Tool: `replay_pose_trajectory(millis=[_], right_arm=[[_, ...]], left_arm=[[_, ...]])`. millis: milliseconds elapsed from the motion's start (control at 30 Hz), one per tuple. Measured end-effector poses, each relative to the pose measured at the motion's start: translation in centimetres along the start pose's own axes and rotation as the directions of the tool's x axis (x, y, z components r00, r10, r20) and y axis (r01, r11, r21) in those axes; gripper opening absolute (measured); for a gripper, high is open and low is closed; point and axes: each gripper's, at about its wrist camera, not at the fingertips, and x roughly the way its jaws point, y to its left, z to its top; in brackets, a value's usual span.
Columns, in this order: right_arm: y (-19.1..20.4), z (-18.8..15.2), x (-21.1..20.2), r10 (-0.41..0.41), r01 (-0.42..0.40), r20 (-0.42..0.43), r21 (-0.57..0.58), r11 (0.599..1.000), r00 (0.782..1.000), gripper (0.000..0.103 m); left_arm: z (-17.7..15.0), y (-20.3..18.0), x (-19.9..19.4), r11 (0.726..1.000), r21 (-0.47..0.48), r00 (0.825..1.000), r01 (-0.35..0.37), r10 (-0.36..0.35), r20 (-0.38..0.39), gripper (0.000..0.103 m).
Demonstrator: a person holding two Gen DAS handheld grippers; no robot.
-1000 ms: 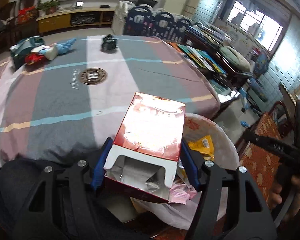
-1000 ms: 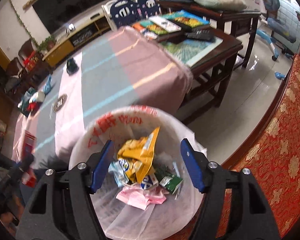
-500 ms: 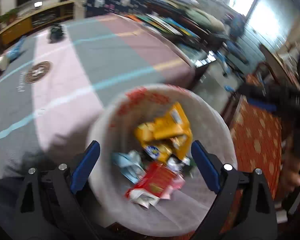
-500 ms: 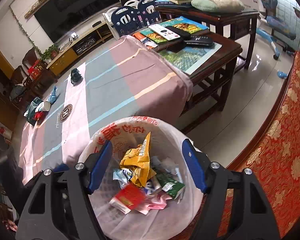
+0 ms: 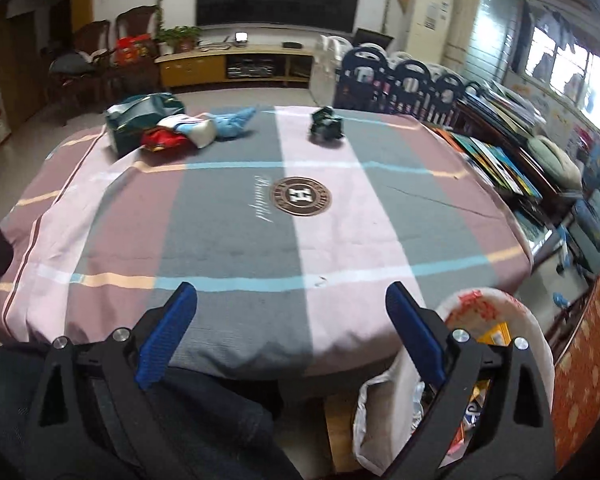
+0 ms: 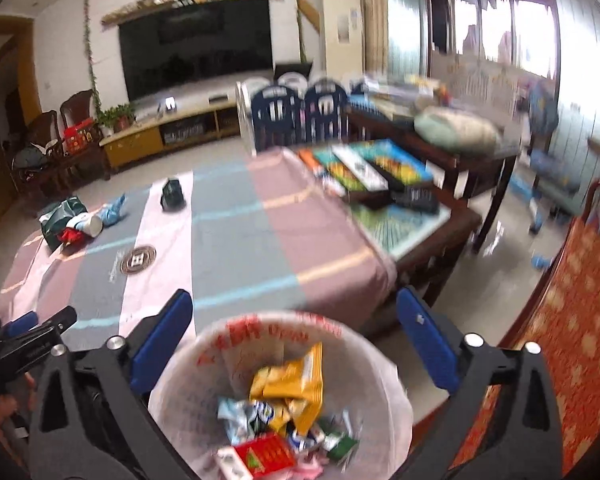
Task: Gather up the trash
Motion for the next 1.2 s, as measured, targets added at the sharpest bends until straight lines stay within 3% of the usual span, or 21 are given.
replay_pose_trajectory(millis=[67, 133, 433, 767, 1200], right_arm=[[1.4, 0.1, 0.1, 0.000, 0.000, 0.013, -0.028, 1.000, 1.000, 0.100], [2.4, 0.2, 1.0, 0.036, -0.037, -0.029, -0.035, 0.999, 0.999, 0.100], [3.5, -0.3, 3.3, 0.182, -0.164, -0.191, 0.107, 0.981, 0.965, 0.100], [3.8, -0.8, 2.9, 0.166, -0.155, -0.199, 0.072, 0.985, 0.966, 0.100], [5.4, -1.7, 3.3, 0.171, -0.173, -0.230, 0.011, 0.985, 0.958, 0.100]], left_arm=[[0.1, 1.3, 0.0, 1.000, -0.029, 1.000, -0.003, 0.003, -0.001, 0.095], [0.1, 2.4, 0.2, 0.999, -0.052, 1.000, -0.002, 0.002, -0.005, 0.095], [-0.2, 6.2, 0.7, 0.982, -0.187, 0.999, -0.007, 0.001, -0.035, 0.095], [-0.1, 5.6, 0.3, 0.988, -0.145, 0.999, -0.052, 0.050, -0.018, 0.096], [-0.4, 5.9, 0.9, 0.985, -0.159, 0.997, -0.060, 0.053, -0.047, 0.096]])
